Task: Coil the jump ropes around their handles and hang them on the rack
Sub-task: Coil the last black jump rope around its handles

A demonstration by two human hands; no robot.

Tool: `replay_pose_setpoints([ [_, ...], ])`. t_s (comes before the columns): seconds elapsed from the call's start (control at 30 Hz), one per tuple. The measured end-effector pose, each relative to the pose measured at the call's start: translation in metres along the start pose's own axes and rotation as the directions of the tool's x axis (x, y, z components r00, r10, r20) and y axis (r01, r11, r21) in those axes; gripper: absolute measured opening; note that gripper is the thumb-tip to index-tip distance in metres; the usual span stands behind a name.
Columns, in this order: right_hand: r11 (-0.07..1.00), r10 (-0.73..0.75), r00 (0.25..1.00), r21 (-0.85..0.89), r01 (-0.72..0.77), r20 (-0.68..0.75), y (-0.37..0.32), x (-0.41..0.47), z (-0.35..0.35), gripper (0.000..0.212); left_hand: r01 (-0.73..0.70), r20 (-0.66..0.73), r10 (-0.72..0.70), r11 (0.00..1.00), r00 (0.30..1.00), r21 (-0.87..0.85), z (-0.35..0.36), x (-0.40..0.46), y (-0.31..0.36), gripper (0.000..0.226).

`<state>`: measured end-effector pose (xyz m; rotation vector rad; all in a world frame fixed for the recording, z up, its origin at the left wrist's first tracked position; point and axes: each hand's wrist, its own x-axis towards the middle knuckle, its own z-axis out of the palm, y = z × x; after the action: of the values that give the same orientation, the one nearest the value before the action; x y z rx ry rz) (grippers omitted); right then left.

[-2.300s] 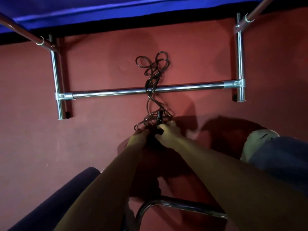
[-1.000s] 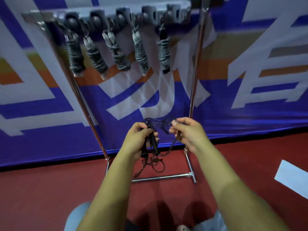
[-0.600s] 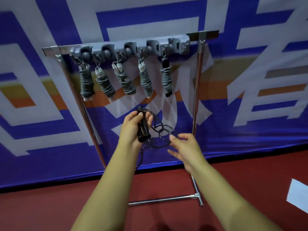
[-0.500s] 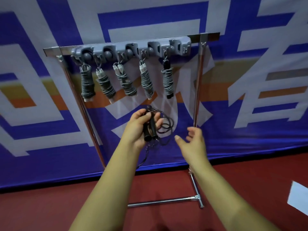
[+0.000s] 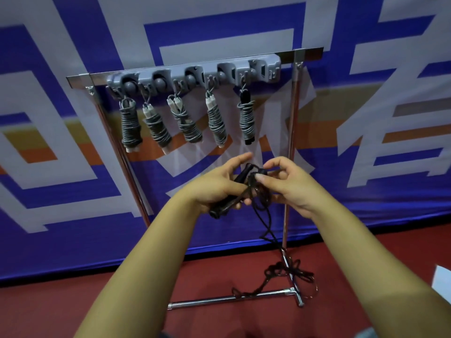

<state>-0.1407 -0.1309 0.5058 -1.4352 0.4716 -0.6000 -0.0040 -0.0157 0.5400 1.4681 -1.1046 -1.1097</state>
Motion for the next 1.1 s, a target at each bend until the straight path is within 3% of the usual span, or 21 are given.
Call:
replay_pose_setpoints([
  [0.13,0.998,-0.037,0.998,-0.051,0.034,-0.045,0.0,-0.001,-0.013,0.029,-0.047,0.014,0.045,0.984,0.999,0.171,-0.006,-0.001,0.003,0.107],
  [0.27,0.985,-0.138,0.979,-0.125,0.12,-0.149,-0.009,-0.005,-0.028,0.02,-0.017,-0.019,0.027,0.907,0.999,0.422,-0.016,-0.009,0.005,0.102],
  [0.37,0.987,-0.113,0.949,0.073,0.14,-0.293,-0.016,-0.005,-0.039,0.019,0.03,-0.065,0.006,0.844,0.998,0.536,-0.023,-0.012,0.008,0.091],
  [0.47,0.97,-0.004,0.952,0.228,0.078,-0.307,-0.014,-0.004,-0.048,0.019,0.049,-0.089,0.005,0.802,0.996,0.595,-0.035,-0.012,0.013,0.065],
  [0.57,0.999,-0.043,0.944,-0.043,0.031,-0.326,0.002,-0.002,-0.054,0.015,0.07,-0.129,0.022,0.744,0.991,0.664,-0.045,-0.014,0.021,0.028],
  [0.63,0.97,-0.139,0.927,-0.236,0.057,-0.347,0.01,0.0,-0.056,0.017,0.075,-0.159,0.049,0.722,0.986,0.688,-0.048,-0.012,0.024,0.023],
  [0.73,0.923,-0.2,0.949,-0.371,0.1,-0.243,0.013,0.002,-0.05,0.018,-0.022,-0.16,0.167,0.756,0.973,0.654,-0.046,-0.008,0.027,0.016],
  [0.83,0.905,-0.205,0.965,-0.406,0.125,-0.161,0.009,0.004,-0.036,0.023,-0.149,-0.12,0.231,0.869,0.966,0.472,-0.043,-0.005,0.029,0.018],
  [0.9,0.963,-0.202,0.968,-0.212,0.169,-0.146,-0.006,0.003,-0.026,0.033,-0.14,-0.027,0.17,0.881,0.985,0.452,-0.041,-0.002,0.028,0.026],
  [1.0,0.969,-0.144,0.989,0.199,0.149,-0.036,-0.036,0.002,-0.019,0.048,-0.09,0.07,0.059,0.762,0.996,0.642,-0.029,0.003,0.028,0.031],
  [1.03,0.972,-0.121,0.993,0.201,0.119,-0.002,-0.045,0.0,-0.016,0.047,-0.087,0.064,0.06,0.726,0.996,0.682,-0.025,0.005,0.029,0.035],
  [1.1,0.983,-0.13,0.991,-0.127,0.134,0.035,-0.054,-0.001,-0.01,0.033,-0.09,0.019,0.11,0.686,0.994,0.722,-0.018,0.01,0.029,0.042],
])
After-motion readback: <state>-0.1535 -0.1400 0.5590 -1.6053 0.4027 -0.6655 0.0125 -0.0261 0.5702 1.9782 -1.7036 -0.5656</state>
